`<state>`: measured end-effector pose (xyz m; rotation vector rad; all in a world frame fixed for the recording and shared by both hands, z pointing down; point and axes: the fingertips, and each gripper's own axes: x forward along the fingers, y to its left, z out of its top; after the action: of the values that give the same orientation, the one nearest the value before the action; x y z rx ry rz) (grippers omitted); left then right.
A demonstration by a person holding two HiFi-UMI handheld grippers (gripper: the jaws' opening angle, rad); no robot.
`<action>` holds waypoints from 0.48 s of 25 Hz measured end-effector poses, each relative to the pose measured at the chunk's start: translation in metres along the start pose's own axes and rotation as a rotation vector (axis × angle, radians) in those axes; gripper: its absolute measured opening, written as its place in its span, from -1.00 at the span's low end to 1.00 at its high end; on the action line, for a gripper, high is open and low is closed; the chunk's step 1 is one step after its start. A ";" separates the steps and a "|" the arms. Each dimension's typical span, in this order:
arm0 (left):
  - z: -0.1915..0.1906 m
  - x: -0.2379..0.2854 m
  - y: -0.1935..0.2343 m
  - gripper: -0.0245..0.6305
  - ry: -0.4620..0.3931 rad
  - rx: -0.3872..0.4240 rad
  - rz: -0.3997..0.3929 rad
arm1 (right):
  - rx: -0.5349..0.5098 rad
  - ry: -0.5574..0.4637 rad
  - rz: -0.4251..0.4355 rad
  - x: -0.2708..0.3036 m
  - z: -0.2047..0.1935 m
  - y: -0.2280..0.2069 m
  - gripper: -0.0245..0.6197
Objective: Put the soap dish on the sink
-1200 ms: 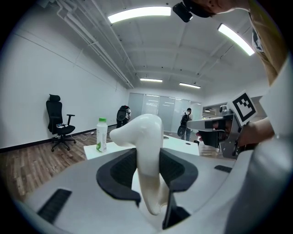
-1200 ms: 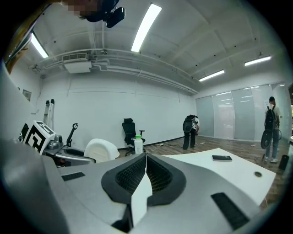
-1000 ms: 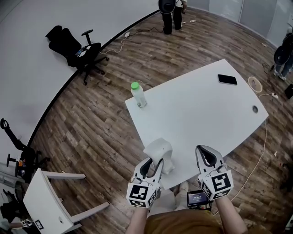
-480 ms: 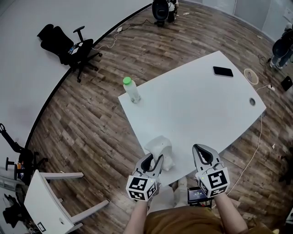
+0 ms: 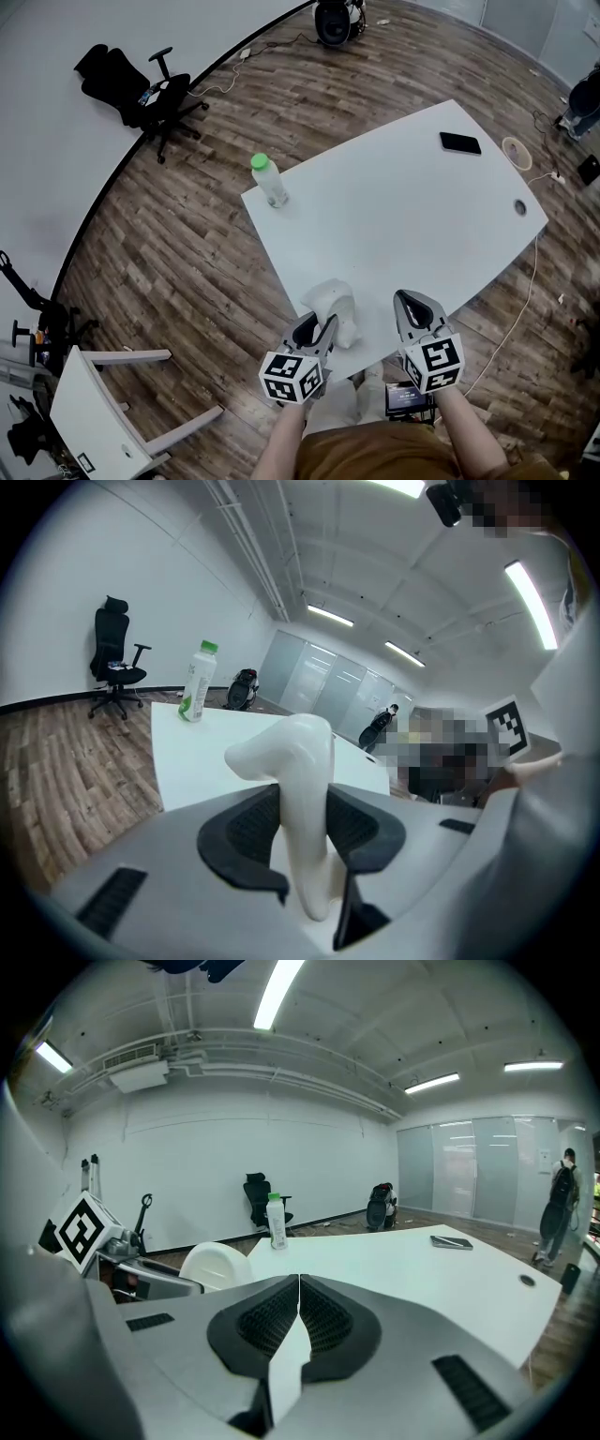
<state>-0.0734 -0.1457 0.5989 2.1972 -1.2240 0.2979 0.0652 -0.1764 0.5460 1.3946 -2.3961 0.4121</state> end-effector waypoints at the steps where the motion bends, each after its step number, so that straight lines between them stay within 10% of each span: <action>1: -0.003 0.001 0.000 -0.50 0.008 -0.008 -0.003 | -0.001 0.010 0.000 0.004 -0.004 -0.001 -0.90; 12: -0.027 0.015 0.006 -0.50 0.090 -0.137 -0.026 | 0.021 0.125 0.013 0.037 -0.048 0.001 -0.90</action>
<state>-0.0680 -0.1418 0.6297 2.0585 -1.1326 0.2900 0.0537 -0.1845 0.6053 1.3222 -2.3077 0.5133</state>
